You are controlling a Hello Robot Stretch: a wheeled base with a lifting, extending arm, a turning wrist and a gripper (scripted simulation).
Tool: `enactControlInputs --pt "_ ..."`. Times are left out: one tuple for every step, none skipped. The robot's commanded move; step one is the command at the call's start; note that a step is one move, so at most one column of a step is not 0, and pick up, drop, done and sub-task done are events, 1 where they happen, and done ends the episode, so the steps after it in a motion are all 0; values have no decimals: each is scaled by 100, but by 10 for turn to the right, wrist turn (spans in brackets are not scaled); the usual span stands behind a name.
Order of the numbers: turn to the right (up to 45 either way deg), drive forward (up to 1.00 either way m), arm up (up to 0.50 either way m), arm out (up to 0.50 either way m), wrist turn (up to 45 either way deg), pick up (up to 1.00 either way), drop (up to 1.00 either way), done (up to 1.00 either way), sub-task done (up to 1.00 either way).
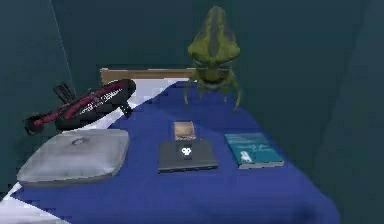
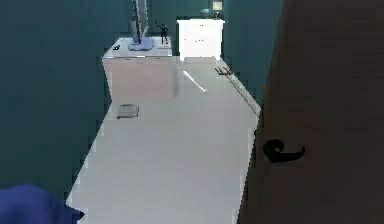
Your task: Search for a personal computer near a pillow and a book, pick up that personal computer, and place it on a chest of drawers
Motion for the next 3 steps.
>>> enactControlInputs --pt "450 0 0 0 0 0 0 0 0" --pt "210 0 0 0 0 0 0 0 0" --pt "0 80 0 0 0 0 0 0 0"
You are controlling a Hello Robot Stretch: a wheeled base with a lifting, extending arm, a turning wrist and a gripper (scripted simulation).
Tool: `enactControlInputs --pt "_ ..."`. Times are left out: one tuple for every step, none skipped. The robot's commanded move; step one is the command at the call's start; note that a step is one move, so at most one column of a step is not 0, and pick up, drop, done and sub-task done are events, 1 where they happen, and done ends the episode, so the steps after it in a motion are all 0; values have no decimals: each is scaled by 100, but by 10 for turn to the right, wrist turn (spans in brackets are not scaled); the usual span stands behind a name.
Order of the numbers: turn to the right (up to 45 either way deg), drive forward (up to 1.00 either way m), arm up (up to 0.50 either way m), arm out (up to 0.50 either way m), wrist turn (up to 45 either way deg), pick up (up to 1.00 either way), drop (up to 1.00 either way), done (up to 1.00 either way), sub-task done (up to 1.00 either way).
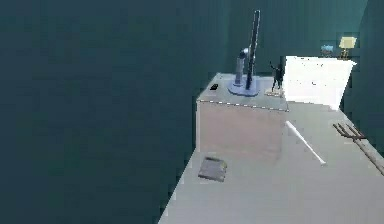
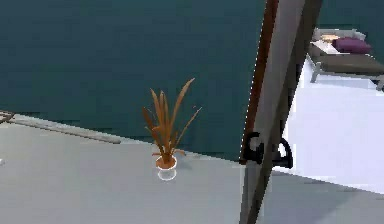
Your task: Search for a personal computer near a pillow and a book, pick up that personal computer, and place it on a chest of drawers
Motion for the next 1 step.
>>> enactControlInputs --pt "-180 0 0 0 0 0 0 0 0"
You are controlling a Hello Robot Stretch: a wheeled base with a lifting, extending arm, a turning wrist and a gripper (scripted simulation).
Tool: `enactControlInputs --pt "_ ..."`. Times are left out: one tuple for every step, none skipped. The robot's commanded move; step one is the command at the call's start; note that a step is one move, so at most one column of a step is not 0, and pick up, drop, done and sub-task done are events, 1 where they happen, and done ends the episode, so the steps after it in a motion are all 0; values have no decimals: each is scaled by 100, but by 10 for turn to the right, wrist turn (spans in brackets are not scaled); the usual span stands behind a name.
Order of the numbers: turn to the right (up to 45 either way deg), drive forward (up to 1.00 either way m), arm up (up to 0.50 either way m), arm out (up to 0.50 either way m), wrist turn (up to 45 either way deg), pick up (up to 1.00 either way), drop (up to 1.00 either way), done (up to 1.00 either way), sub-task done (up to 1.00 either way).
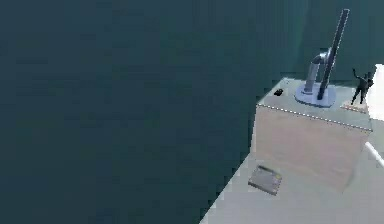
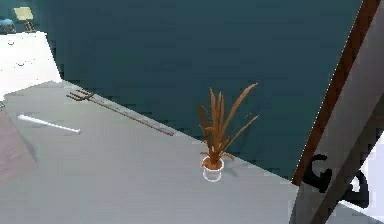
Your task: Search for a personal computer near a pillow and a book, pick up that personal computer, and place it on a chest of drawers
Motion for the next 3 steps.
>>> enactControlInputs --pt "0 35 0 0 0 0 0 0 0" --pt "450 0 0 0 0 0 0 0 0" --pt "450 0 0 0 0 0 0 0 0"
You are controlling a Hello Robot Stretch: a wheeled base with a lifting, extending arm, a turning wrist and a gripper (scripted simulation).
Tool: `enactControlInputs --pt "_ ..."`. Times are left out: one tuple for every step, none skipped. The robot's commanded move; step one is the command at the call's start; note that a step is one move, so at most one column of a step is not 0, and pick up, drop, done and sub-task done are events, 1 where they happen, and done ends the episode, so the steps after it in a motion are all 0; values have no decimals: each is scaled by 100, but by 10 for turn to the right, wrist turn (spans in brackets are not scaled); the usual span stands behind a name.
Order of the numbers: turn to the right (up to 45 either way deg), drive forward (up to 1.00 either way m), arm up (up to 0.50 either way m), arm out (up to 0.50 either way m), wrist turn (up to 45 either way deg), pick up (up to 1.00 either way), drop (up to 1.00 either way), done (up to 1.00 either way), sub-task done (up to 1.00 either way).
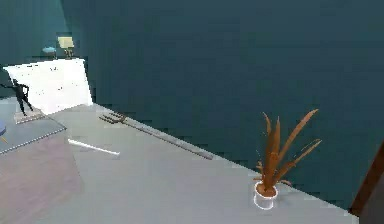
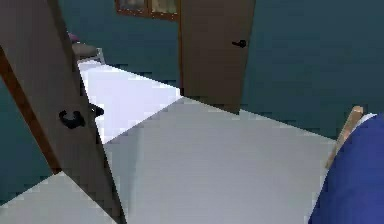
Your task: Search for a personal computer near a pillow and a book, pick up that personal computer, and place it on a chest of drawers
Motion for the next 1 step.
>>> enactControlInputs --pt "450 0 0 0 0 0 0 0 0"
